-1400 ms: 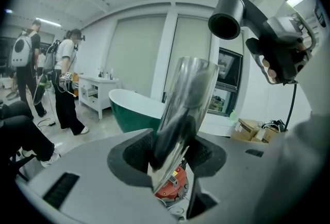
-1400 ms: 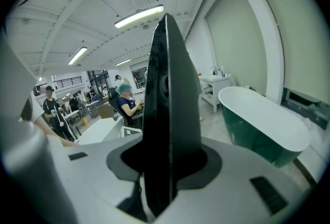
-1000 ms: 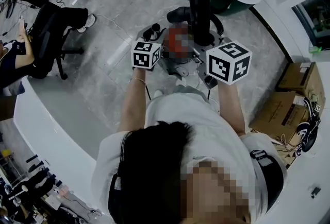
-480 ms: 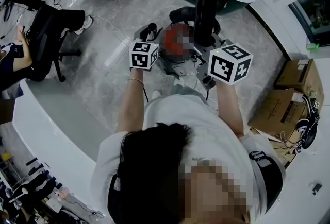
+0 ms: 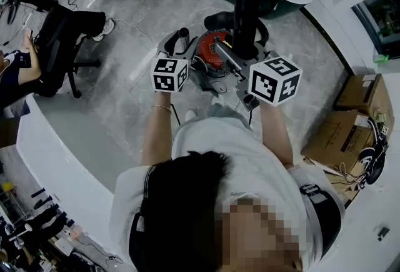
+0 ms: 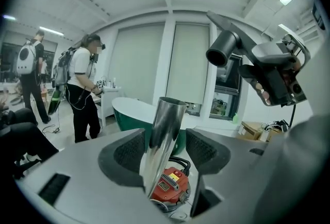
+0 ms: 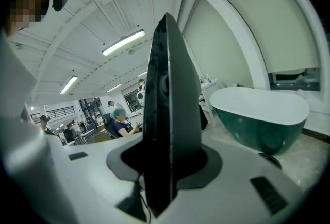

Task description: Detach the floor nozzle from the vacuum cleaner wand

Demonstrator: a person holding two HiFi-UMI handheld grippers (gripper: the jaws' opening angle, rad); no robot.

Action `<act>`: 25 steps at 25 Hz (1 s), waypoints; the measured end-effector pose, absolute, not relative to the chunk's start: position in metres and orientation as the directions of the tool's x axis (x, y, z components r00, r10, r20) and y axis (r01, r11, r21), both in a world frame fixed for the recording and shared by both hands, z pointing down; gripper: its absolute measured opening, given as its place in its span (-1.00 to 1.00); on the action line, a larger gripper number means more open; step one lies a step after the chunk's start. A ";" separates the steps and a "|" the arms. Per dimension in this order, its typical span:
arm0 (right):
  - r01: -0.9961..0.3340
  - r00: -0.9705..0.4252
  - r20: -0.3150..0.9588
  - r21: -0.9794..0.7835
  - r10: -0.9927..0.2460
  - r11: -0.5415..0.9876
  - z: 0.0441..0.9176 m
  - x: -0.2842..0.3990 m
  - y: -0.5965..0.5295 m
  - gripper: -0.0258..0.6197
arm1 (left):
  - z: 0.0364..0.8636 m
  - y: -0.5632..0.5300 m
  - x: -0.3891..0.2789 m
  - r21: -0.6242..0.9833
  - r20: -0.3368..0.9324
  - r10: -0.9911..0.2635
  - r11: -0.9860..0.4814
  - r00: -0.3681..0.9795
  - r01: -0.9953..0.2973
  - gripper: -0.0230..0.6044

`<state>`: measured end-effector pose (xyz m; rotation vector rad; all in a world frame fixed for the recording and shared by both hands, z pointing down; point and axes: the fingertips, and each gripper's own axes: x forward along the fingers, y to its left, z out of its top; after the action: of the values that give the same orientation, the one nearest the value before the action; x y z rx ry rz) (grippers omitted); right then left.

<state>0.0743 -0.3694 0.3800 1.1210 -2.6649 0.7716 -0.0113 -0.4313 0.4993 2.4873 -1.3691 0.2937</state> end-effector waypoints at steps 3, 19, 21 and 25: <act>-0.694 -0.718 0.321 -0.406 -0.618 0.595 0.381 0.072 -0.368 -0.45 | 0.491 -0.422 -0.019 0.151 0.296 -0.804 -0.494 0.516 -0.856 -0.16; -0.769 -0.639 0.351 -0.307 -0.684 0.561 0.397 0.074 -0.362 -0.45 | 0.410 -0.364 -0.021 0.200 0.156 -0.844 -0.482 0.514 -0.853 -0.14; -0.783 -0.621 0.333 -0.284 -0.709 0.553 0.396 0.074 -0.360 -0.45 | 0.408 -0.361 -0.018 0.195 0.164 -0.843 -0.481 0.512 -0.855 -0.14; -0.812 -0.584 0.299 -0.220 -0.755 0.541 0.393 0.070 -0.357 -0.45 | 0.400 -0.358 -0.021 0.195 0.153 -0.859 -0.458 0.488 -0.867 -0.14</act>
<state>0.0697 -0.3570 0.3927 1.3375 -2.6059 0.5046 -0.0208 -0.3578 0.3995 2.4884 -1.4745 0.0475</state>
